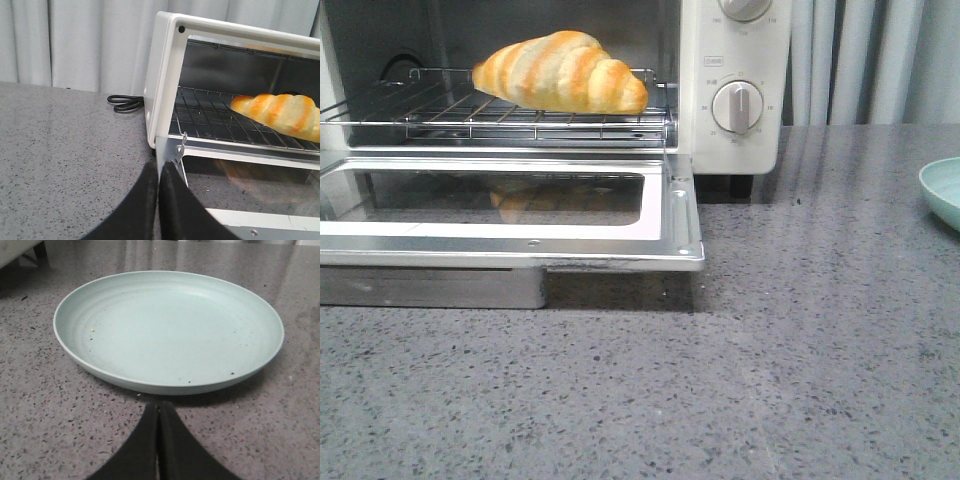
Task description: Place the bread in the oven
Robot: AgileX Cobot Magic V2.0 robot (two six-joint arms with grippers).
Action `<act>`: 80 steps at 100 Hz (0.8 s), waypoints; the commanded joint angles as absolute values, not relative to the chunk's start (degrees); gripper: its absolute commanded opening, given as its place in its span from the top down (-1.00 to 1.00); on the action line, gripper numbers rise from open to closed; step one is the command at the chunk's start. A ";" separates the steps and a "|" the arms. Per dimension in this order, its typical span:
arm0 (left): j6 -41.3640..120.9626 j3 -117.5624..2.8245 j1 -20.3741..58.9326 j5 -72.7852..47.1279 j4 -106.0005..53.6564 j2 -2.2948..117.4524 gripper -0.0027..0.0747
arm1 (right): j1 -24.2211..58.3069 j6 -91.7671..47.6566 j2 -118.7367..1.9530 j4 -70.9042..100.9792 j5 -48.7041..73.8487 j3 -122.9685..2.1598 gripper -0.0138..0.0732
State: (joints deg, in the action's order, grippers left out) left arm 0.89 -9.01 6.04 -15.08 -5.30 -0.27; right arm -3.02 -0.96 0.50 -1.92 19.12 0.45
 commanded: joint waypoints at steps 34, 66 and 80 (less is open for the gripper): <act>-0.48 1.31 5.90 -7.61 0.39 -1.98 0.99 | -3.23 -1.41 1.71 -1.71 17.58 1.25 0.86; -0.47 1.42 0.73 -15.75 0.96 -1.98 0.99 | -3.23 -1.41 1.71 -1.71 17.58 1.25 0.86; -0.58 1.42 0.73 -16.76 0.96 -1.98 0.99 | -3.23 -1.41 1.71 -1.71 17.58 1.25 0.86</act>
State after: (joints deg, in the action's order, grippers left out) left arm 0.00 -0.02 0.91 -19.46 0.99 -0.27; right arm -3.02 -0.96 0.50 -1.92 19.16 0.45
